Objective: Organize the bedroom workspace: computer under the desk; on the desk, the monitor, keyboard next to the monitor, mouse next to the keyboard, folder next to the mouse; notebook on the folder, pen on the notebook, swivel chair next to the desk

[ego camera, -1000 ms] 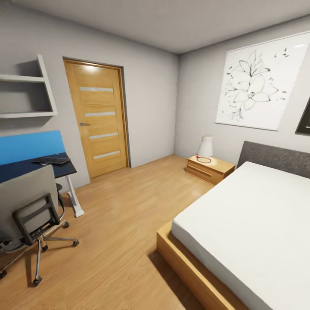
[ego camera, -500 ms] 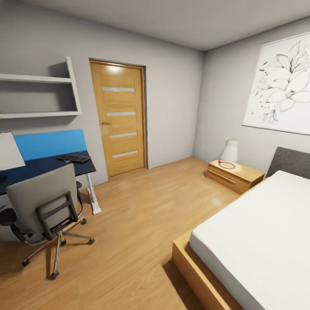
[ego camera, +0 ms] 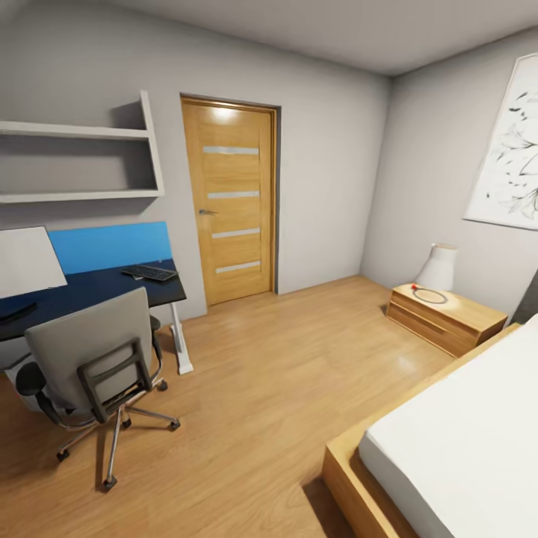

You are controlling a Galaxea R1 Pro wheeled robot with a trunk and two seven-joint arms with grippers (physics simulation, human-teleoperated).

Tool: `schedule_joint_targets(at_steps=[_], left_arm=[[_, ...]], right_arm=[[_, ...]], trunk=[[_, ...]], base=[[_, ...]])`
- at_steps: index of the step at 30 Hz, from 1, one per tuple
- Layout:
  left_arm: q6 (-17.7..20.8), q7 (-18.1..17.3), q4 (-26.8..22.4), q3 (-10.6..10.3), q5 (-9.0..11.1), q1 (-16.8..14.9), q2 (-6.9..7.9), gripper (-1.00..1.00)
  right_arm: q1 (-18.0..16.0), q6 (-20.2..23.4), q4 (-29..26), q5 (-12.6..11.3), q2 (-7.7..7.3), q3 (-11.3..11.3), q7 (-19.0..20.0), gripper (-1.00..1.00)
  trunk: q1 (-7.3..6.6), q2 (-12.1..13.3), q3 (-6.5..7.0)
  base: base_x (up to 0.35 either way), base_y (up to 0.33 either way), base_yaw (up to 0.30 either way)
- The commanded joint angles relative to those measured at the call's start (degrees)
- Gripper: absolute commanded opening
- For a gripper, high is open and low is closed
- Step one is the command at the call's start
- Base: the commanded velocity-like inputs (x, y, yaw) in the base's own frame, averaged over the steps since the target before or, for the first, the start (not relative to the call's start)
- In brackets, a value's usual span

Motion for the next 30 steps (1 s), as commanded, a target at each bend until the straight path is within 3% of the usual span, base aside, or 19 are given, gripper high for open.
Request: schedule_joint_targets(at_steps=[1,7,13,21,24,30], left_arm=[[-0.03,0.05,-0.08,0.02,0.01,0.01,0.0,1.0],[0.25,0.05,-0.08,0.02,0.01,0.01,0.0,1.0],[3.49,-0.03,-0.1,-0.06,0.01,0.01,-0.06,1.0],[4.35,-0.05,-0.1,-0.07,0.0,0.01,0.01,1.0],[7.23,-0.17,-0.1,-0.07,-0.06,0.01,0.07,1.0],[8.14,-0.13,-0.1,-0.07,-0.07,0.01,0.16,1.0]], right_arm=[[-0.04,-0.04,0.04,0.57,0.01,0.03,-0.6,1.0],[-0.04,-0.04,0.04,0.57,-0.05,0.03,-0.6,1.0],[-0.04,-0.08,-0.15,0.57,-0.31,0.03,-0.6,1.0],[-0.04,-0.09,-0.14,0.57,-0.38,-0.04,-0.6,1.0],[-0.04,-0.15,-0.14,0.57,-0.35,-0.05,-0.6,1.0],[-0.04,-0.25,-0.14,0.57,-0.35,-0.06,-0.6,1.0]], trunk=[[0.04,-0.04,-0.13],[0.04,-0.04,-0.38],[0.04,-0.04,-0.41],[0.04,-0.04,-0.41],[0.04,-0.04,-0.41],[0.04,-0.04,-0.41]], base=[[0.329,0.142,0.131],[0.329,0.146,0.082],[0.329,0.063,0.01],[0.329,0.004,0.001],[0.329,0.007,0.0],[0.328,0.105,-0.053]])
